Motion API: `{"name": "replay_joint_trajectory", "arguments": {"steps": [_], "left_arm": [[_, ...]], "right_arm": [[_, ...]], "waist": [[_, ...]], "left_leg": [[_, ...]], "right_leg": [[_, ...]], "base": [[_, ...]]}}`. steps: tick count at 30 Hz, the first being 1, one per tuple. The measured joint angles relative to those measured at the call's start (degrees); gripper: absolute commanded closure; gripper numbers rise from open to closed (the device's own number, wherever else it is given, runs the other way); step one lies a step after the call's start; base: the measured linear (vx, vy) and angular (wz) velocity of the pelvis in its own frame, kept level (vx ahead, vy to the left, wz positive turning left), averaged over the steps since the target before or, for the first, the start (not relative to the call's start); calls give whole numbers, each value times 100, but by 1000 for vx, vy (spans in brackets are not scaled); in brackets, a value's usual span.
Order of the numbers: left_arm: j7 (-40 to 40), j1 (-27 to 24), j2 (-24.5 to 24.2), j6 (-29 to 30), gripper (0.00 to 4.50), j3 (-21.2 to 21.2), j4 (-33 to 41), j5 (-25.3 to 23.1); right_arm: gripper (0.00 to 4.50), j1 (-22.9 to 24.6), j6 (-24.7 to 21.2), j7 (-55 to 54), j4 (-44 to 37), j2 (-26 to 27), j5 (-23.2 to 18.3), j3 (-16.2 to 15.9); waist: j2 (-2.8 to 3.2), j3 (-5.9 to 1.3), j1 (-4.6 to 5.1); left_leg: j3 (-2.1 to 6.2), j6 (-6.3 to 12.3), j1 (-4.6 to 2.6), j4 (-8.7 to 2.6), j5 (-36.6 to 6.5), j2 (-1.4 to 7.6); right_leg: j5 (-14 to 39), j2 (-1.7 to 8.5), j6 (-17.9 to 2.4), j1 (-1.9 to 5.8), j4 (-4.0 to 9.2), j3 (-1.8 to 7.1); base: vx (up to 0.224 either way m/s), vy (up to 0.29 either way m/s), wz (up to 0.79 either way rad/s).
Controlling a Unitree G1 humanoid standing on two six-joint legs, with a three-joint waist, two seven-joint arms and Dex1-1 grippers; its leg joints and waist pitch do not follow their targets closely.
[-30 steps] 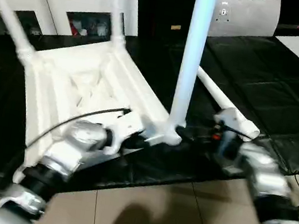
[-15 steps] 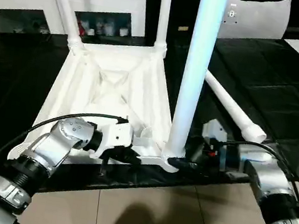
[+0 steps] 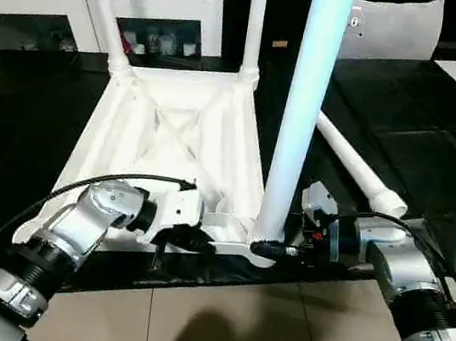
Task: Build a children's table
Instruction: Rotate leg to tighten
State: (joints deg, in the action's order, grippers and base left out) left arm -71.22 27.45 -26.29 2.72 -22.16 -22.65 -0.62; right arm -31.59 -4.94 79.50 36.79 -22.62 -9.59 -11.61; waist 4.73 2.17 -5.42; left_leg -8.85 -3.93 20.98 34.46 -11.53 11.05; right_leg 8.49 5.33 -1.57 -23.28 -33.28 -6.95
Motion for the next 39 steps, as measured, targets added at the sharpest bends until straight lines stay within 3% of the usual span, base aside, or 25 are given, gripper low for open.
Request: {"name": "replay_joint_trajectory", "arguments": {"steps": [5,8,13,18,19,22,28,31,39], "left_arm": [[307,-332,103,770,450,308,441,144],[1064,-455,354,1449,450,595,625,92],[2306,-521,1218,2335,450,976,789,88],[3177,-404,1690,2521,450,1010,753,-173],[3314,-357,1814,2522,450,1011,712,-208],[3405,-288,1987,2524,450,929,668,-253],[3236,-248,1990,2472,450,694,777,-157],[3105,-228,1894,2390,450,649,773,-145],[2267,-225,1094,1677,450,470,655,-126]], "right_arm": [[175,121,-301,-541,-177,290,-9,145],[176,94,-347,-1899,73,860,49,516],[176,-305,-332,-3704,721,1498,133,946],[176,-655,-110,-5092,1209,1927,308,1124],[120,-672,-8,-5255,1291,1949,305,1180],[99,-671,89,-5339,1339,1960,168,1415],[48,-446,304,-4905,1077,1600,115,1423],[21,-152,387,-4431,822,1292,66,1398],[7,436,379,-2763,-23,568,-204,1163]], "waist": [[7,-7,72],[0,-4,343],[-11,7,682],[-9,8,811],[-9,8,805],[6,0,777],[12,-4,426],[15,-6,312],[64,14,246]], "left_leg": [[-4,-10,-13,-1,-5,5],[-12,-39,-52,-1,3,9],[9,-41,-75,3,3,2],[45,-41,-69,4,3,-15],[53,-41,-61,4,3,-14],[55,-34,-10,2,-1,-19],[43,23,14,-18,-11,-26],[35,30,23,-23,-14,-21],[35,25,31,13,-10,-12]], "right_leg": [[-1,-2,-2,1,-7,5],[12,-4,22,15,-11,3],[14,-4,25,22,23,-26],[15,0,26,18,35,-53],[15,0,26,16,44,-61],[15,4,26,16,56,-51],[5,-2,6,-14,23,-21],[16,-5,3,-35,11,-21],[-3,-6,7,-50,-3,-14]], "base": [[0,0,0],[0,0,0],[0,0,0],[0,0,0],[0,0,0],[0,0,0],[30,-3,3],[0,0,0],[0,0,0]]}}
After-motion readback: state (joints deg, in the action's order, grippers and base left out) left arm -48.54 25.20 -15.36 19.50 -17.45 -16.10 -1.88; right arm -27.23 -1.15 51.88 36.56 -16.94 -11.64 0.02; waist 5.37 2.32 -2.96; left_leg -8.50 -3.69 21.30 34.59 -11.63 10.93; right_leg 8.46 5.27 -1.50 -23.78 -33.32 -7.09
